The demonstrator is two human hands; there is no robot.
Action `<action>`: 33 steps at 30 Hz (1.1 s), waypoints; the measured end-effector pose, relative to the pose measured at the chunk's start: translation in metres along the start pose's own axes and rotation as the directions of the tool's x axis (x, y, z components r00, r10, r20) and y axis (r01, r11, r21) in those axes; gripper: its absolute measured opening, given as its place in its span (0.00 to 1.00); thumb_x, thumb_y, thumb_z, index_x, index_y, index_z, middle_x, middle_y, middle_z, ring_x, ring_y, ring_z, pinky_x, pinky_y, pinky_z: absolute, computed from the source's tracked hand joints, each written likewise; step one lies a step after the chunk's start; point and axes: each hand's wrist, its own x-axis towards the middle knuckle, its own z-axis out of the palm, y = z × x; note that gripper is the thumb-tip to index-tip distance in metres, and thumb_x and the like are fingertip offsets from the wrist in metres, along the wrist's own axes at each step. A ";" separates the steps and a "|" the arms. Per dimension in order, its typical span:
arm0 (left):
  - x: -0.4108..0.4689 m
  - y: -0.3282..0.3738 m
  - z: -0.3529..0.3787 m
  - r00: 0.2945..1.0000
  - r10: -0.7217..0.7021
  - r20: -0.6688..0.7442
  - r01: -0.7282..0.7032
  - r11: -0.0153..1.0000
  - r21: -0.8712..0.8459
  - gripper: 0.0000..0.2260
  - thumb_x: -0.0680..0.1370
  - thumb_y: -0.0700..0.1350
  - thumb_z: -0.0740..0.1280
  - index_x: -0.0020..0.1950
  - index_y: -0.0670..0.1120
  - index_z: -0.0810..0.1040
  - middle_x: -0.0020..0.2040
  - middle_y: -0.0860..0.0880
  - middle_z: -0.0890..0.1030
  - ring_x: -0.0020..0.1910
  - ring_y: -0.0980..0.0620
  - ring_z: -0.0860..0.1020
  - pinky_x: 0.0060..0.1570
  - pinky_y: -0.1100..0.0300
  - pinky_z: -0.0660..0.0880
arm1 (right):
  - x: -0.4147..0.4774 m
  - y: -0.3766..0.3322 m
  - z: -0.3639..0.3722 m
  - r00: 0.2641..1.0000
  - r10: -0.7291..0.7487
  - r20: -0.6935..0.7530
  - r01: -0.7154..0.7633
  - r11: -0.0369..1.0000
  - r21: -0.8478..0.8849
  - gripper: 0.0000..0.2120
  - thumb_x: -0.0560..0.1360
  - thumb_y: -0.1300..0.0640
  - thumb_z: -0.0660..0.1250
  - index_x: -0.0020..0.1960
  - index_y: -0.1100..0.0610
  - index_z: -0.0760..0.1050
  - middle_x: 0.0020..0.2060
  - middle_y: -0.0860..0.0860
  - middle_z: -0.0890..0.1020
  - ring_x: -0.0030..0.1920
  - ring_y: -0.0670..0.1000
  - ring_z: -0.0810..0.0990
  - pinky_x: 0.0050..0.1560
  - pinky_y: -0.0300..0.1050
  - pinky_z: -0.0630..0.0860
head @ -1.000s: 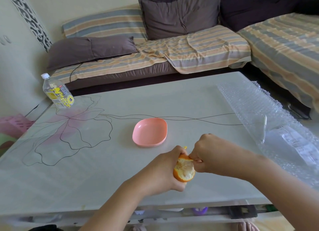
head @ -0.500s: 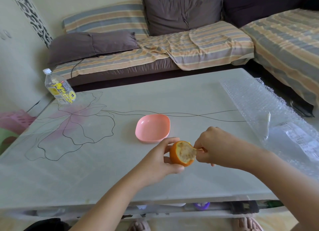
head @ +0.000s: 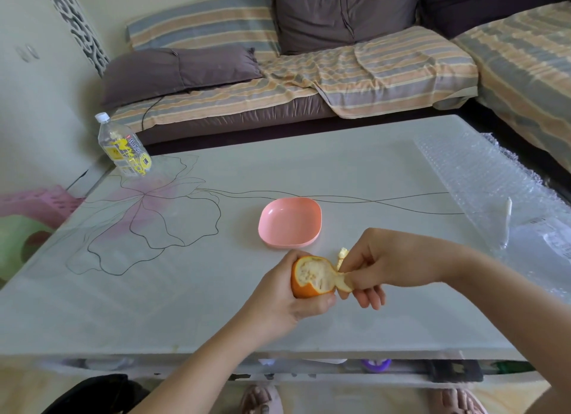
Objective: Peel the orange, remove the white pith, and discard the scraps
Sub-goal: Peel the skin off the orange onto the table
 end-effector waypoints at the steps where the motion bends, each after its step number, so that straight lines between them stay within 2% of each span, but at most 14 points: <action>1: 0.000 0.000 -0.003 0.999 0.001 0.035 0.000 1.000 -0.024 0.27 0.61 0.56 0.73 0.55 0.47 0.72 0.46 0.52 0.80 0.43 0.56 0.77 0.44 0.62 0.75 | 0.001 -0.001 -0.002 1.000 -0.012 0.026 0.011 0.999 0.042 0.11 0.75 0.65 0.63 0.39 0.57 0.81 0.29 0.51 0.81 0.28 0.47 0.78 0.35 0.37 0.75; 4: -0.003 0.004 -0.011 0.991 0.007 0.130 0.005 0.996 -0.092 0.27 0.63 0.54 0.73 0.57 0.44 0.72 0.48 0.44 0.80 0.42 0.56 0.76 0.41 0.65 0.72 | 0.005 -0.002 -0.005 0.993 -0.044 0.108 0.030 0.991 0.134 0.13 0.75 0.67 0.61 0.38 0.57 0.80 0.29 0.51 0.80 0.28 0.46 0.77 0.35 0.36 0.74; 7: -0.006 0.009 -0.015 0.977 -0.003 0.211 0.036 0.987 -0.156 0.26 0.64 0.52 0.72 0.57 0.43 0.71 0.44 0.50 0.78 0.37 0.58 0.74 0.36 0.66 0.70 | 0.009 -0.001 -0.006 0.978 -0.073 0.194 0.032 0.978 0.208 0.11 0.73 0.64 0.61 0.38 0.56 0.80 0.29 0.49 0.80 0.28 0.45 0.76 0.35 0.34 0.73; 11: -0.008 0.012 -0.016 0.959 0.007 0.284 0.045 0.983 -0.176 0.27 0.65 0.51 0.71 0.59 0.40 0.71 0.49 0.44 0.76 0.41 0.53 0.72 0.36 0.63 0.70 | 0.015 0.005 -0.012 0.956 -0.093 0.278 0.013 0.961 0.277 0.09 0.70 0.59 0.64 0.36 0.52 0.82 0.29 0.47 0.80 0.27 0.43 0.75 0.33 0.32 0.71; 15: -0.010 0.016 -0.019 0.940 0.004 0.341 0.082 0.968 -0.236 0.28 0.64 0.49 0.70 0.60 0.39 0.70 0.46 0.39 0.73 0.38 0.50 0.70 0.37 0.61 0.69 | 0.018 0.007 -0.016 0.952 -0.120 0.281 0.019 0.942 0.336 0.08 0.70 0.58 0.65 0.36 0.52 0.82 0.29 0.47 0.80 0.27 0.42 0.75 0.31 0.30 0.71; 18: -0.013 0.017 -0.027 0.940 -0.001 0.342 0.108 0.949 -0.295 0.27 0.62 0.48 0.71 0.59 0.44 0.71 0.37 0.48 0.75 0.35 0.51 0.71 0.36 0.63 0.71 | 0.019 0.016 -0.027 0.988 -0.032 0.149 -0.019 0.944 0.328 0.09 0.73 0.61 0.63 0.39 0.57 0.82 0.31 0.50 0.80 0.29 0.44 0.75 0.32 0.32 0.71; 20: -0.014 0.017 -0.031 0.959 -0.018 0.282 0.109 0.944 -0.310 0.26 0.61 0.49 0.71 0.57 0.47 0.72 0.35 0.53 0.75 0.34 0.54 0.72 0.35 0.64 0.71 | 0.021 0.027 -0.033 0.997 0.075 0.003 -0.073 0.972 0.225 0.08 0.76 0.59 0.65 0.44 0.59 0.82 0.35 0.50 0.82 0.33 0.44 0.76 0.36 0.34 0.72; 22: -0.013 0.016 -0.032 0.983 -0.041 0.179 0.093 0.952 -0.293 0.25 0.60 0.49 0.72 0.55 0.47 0.73 0.34 0.55 0.75 0.32 0.55 0.72 0.34 0.65 0.71 | 0.029 0.045 -0.031 0.966 0.177 -0.189 -0.197 0.976 -0.093 0.11 0.78 0.55 0.63 0.45 0.59 0.82 0.34 0.47 0.80 0.34 0.44 0.75 0.38 0.36 0.71; 24: -0.009 0.014 -0.032 0.996 -0.054 0.067 0.069 0.967 -0.245 0.26 0.58 0.50 0.74 0.53 0.46 0.74 0.34 0.56 0.75 0.32 0.57 0.72 0.33 0.65 0.70 | 0.042 0.061 -0.022 0.923 0.204 -0.327 -0.320 0.879 -0.354 0.13 0.78 0.56 0.61 0.41 0.64 0.76 0.33 0.52 0.72 0.35 0.49 0.69 0.36 0.42 0.65; 26: -0.005 0.012 -0.029 0.997 -0.071 -0.041 0.061 0.974 -0.217 0.28 0.55 0.51 0.76 0.53 0.47 0.74 0.36 0.57 0.77 0.34 0.58 0.74 0.34 0.64 0.72 | 0.052 0.068 -0.011 0.861 0.206 -0.466 -0.395 0.847 -0.355 0.10 0.76 0.61 0.60 0.39 0.65 0.74 0.35 0.59 0.70 0.36 0.51 0.65 0.33 0.44 0.60; 27: -0.004 0.012 -0.028 0.993 -0.072 -0.091 0.054 0.980 -0.190 0.29 0.54 0.52 0.77 0.52 0.49 0.74 0.38 0.57 0.77 0.36 0.59 0.75 0.35 0.65 0.73 | 0.054 0.067 -0.007 0.821 0.212 -0.530 -0.420 0.853 -0.310 0.09 0.75 0.62 0.61 0.41 0.63 0.77 0.37 0.60 0.74 0.36 0.51 0.67 0.31 0.42 0.61; 29: -0.002 0.014 -0.023 0.984 -0.055 -0.172 0.042 0.996 -0.080 0.30 0.53 0.51 0.78 0.52 0.51 0.72 0.42 0.58 0.78 0.38 0.63 0.76 0.38 0.69 0.73 | 0.054 0.062 -0.004 0.768 0.226 -0.599 -0.448 0.858 -0.251 0.13 0.75 0.64 0.60 0.51 0.57 0.82 0.47 0.53 0.81 0.40 0.50 0.75 0.32 0.38 0.66; 31: -0.001 0.016 -0.018 0.977 -0.016 -0.214 0.023 0.999 0.030 0.29 0.58 0.46 0.81 0.53 0.52 0.71 0.46 0.57 0.77 0.40 0.66 0.76 0.40 0.72 0.72 | 0.053 0.058 -0.002 0.750 0.206 -0.629 -0.449 0.856 -0.255 0.16 0.77 0.63 0.58 0.60 0.54 0.78 0.55 0.51 0.80 0.48 0.50 0.78 0.39 0.35 0.67; 33: 0.000 0.017 -0.013 0.971 0.019 -0.237 -0.005 0.998 0.061 0.28 0.62 0.42 0.81 0.54 0.53 0.69 0.48 0.57 0.77 0.42 0.66 0.75 0.41 0.72 0.72 | 0.049 0.045 0.004 0.761 0.156 -0.629 -0.375 0.898 -0.231 0.14 0.78 0.57 0.61 0.61 0.52 0.77 0.53 0.48 0.81 0.48 0.48 0.79 0.41 0.36 0.69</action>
